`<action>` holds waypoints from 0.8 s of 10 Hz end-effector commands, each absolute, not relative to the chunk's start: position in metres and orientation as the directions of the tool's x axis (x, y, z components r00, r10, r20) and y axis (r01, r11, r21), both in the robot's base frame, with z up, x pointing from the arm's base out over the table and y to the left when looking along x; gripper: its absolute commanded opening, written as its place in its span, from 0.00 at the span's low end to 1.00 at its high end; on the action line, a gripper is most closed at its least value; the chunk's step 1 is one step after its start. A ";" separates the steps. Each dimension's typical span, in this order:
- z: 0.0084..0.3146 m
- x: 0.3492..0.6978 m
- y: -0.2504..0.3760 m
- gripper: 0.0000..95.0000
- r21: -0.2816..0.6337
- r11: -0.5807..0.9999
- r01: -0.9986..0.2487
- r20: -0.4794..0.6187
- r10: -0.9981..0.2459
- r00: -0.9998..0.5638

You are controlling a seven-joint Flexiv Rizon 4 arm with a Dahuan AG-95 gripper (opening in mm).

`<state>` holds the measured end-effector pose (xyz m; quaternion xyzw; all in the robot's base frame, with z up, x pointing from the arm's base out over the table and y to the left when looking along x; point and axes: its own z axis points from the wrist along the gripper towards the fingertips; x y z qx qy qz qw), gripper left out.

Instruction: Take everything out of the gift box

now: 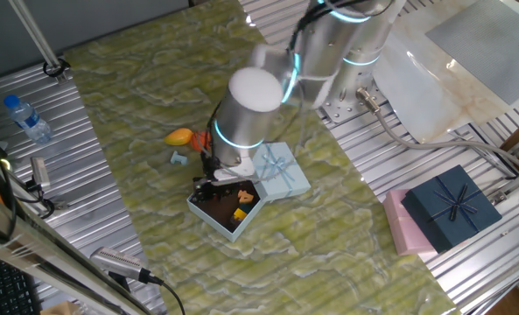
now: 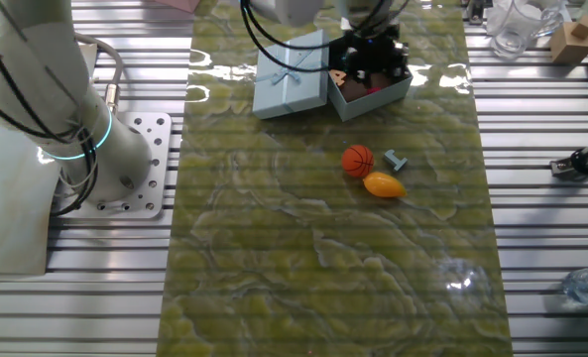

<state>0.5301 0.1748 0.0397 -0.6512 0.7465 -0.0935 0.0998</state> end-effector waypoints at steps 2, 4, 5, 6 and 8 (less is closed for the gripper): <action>0.050 0.495 0.182 0.40 -0.137 0.106 -0.985 -0.040 -0.994 -0.101; 0.050 0.495 0.181 0.40 -0.140 0.120 -0.983 -0.040 -0.993 -0.115; 0.050 0.495 0.181 0.40 -0.142 0.170 -0.975 -0.032 -0.985 -0.167; 0.050 0.496 0.181 0.40 -0.146 0.202 -0.968 -0.038 -0.979 -0.199; 0.052 0.496 0.182 0.40 -0.167 0.259 -0.951 -0.016 -0.965 -0.260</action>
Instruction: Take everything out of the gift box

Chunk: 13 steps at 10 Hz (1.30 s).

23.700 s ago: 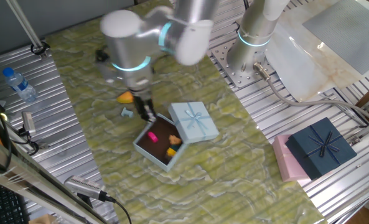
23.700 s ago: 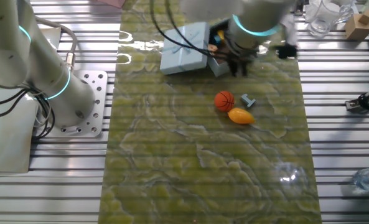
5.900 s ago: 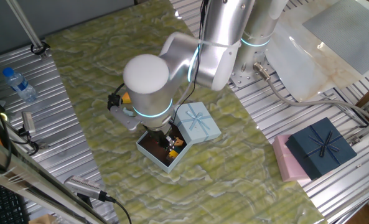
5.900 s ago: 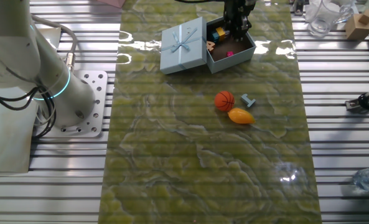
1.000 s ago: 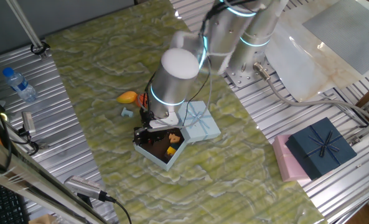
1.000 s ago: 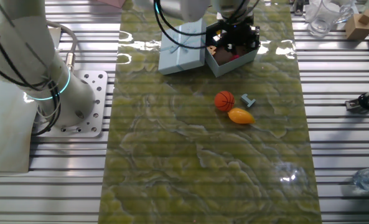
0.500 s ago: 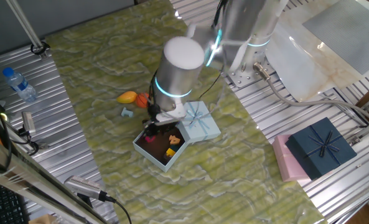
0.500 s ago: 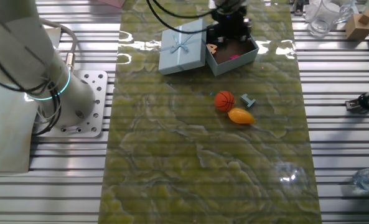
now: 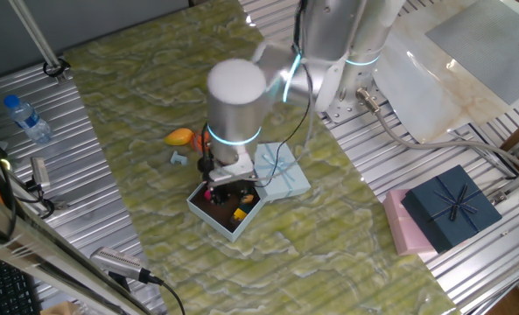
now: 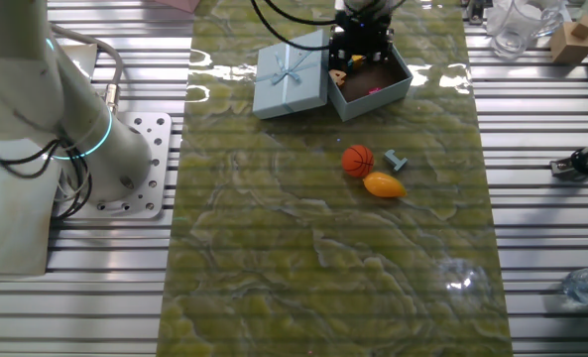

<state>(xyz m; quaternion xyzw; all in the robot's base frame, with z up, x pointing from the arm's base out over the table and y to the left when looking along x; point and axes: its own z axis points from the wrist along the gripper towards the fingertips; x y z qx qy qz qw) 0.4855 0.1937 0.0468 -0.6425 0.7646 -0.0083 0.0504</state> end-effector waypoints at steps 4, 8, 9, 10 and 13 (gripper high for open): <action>0.054 0.496 0.184 0.40 -0.144 0.426 -0.893 -0.005 -0.903 -0.430; 0.055 0.497 0.187 0.40 -0.106 0.557 -0.824 -0.005 -0.829 -0.559; 0.056 0.498 0.188 0.40 -0.104 0.579 -0.809 -0.005 -0.813 -0.582; 0.057 0.499 0.191 0.40 -0.105 0.601 -0.792 -0.006 -0.797 -0.604; 0.057 0.499 0.191 0.20 -0.102 0.637 -0.764 -0.015 -0.769 -0.639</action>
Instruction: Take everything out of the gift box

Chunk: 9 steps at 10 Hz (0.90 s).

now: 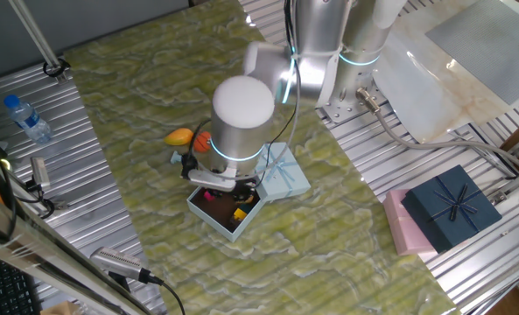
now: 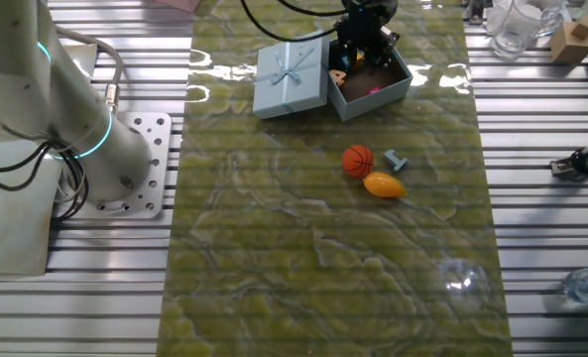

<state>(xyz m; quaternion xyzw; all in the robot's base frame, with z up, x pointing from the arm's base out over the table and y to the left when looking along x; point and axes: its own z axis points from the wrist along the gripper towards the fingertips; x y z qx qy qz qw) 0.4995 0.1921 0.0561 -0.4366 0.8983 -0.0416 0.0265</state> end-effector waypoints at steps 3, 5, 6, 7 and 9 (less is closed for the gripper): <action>0.056 0.498 0.189 0.20 -0.092 0.694 -0.714 -0.012 -0.717 -0.697; 0.054 0.497 0.185 0.40 -0.094 0.700 -0.708 -0.014 -0.712 -0.702; 0.054 0.497 0.184 0.40 -0.092 0.719 -0.689 -0.019 -0.693 -0.720; 0.054 0.497 0.184 0.40 -0.090 0.744 -0.661 -0.024 -0.666 -0.746; 0.053 0.497 0.183 0.40 -0.091 0.784 -0.615 -0.022 -0.619 -0.785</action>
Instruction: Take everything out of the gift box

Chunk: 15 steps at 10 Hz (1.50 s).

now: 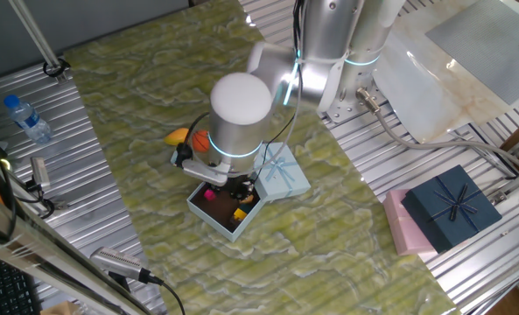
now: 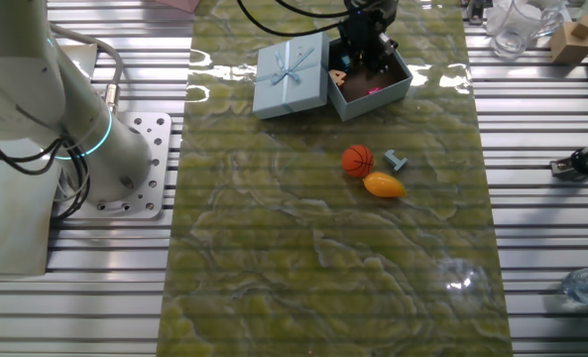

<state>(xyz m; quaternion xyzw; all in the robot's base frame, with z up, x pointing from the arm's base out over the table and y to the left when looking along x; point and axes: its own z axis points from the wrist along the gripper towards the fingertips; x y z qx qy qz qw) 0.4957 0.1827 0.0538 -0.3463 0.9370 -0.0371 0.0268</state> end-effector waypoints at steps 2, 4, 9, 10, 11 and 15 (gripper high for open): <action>0.051 0.495 0.178 0.20 -0.093 0.836 -0.541 -0.016 -0.545 -0.838; 0.050 0.494 0.175 0.20 -0.089 0.859 -0.505 -0.022 -0.508 -0.861; 0.052 0.493 0.170 0.20 -0.093 0.896 -0.434 -0.032 -0.438 -0.898; 0.052 0.494 0.169 0.20 -0.094 0.900 -0.425 -0.035 -0.430 -0.902; 0.050 0.495 0.168 0.20 -0.096 0.907 -0.409 -0.041 -0.414 -0.909; 0.049 0.501 0.159 0.40 -0.091 0.936 -0.339 -0.066 -0.345 -0.936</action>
